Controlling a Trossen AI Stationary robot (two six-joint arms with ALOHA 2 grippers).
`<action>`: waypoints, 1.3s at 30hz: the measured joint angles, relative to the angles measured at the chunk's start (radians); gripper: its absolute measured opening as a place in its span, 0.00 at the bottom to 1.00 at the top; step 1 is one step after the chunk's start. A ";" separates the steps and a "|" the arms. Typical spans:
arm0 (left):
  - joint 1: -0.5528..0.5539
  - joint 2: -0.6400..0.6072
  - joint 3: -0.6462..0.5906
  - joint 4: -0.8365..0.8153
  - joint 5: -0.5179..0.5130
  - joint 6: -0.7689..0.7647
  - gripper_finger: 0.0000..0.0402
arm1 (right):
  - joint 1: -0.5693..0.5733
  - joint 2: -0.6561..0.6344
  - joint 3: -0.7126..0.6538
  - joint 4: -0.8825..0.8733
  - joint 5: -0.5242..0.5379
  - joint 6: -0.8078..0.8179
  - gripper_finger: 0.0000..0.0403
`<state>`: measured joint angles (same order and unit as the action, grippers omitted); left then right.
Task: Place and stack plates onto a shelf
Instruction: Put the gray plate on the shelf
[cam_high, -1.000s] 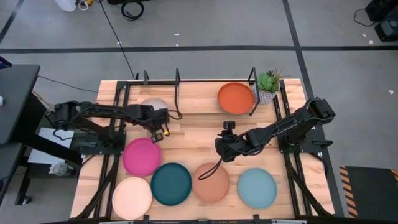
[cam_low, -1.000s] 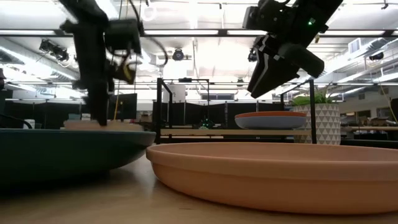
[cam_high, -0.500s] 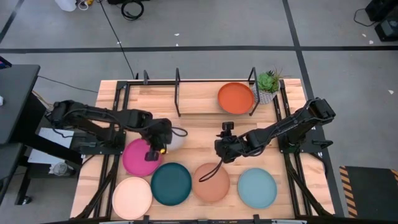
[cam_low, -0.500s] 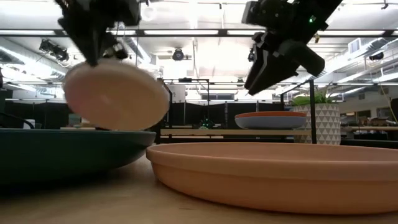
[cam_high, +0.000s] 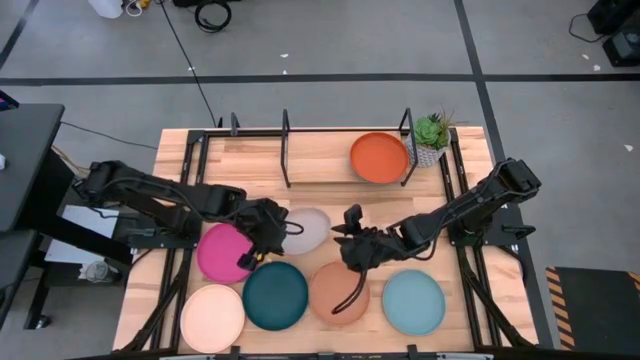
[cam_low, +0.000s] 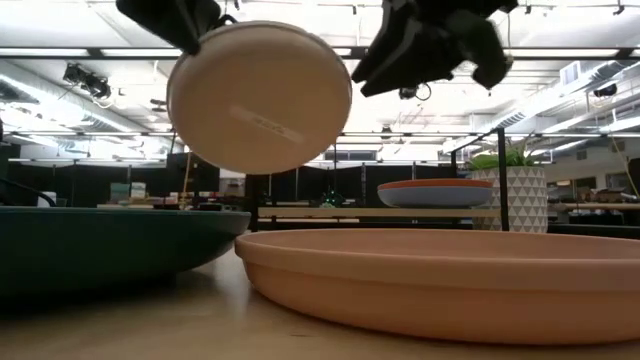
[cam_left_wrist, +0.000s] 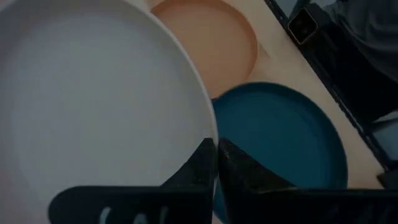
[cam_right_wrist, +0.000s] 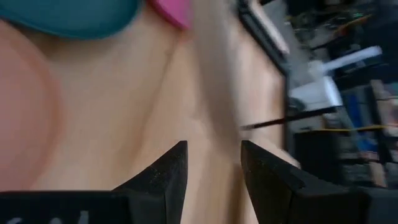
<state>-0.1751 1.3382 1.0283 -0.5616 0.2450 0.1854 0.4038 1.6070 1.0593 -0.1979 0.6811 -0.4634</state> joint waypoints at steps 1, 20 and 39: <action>0.000 0.009 0.000 0.005 0.000 0.010 0.04 | 0.000 0.000 0.000 0.011 0.026 -0.016 0.38; 0.001 0.079 0.000 0.055 -0.063 0.167 0.04 | -0.055 -0.001 0.000 -0.003 -0.148 -0.039 0.38; 0.002 0.078 0.000 0.057 -0.070 0.168 0.04 | -0.050 -0.057 0.021 -0.099 -0.252 0.019 0.34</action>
<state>-0.1734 1.4158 1.0283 -0.5044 0.1749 0.3533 0.3542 1.5497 1.0803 -0.2974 0.4293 -0.4446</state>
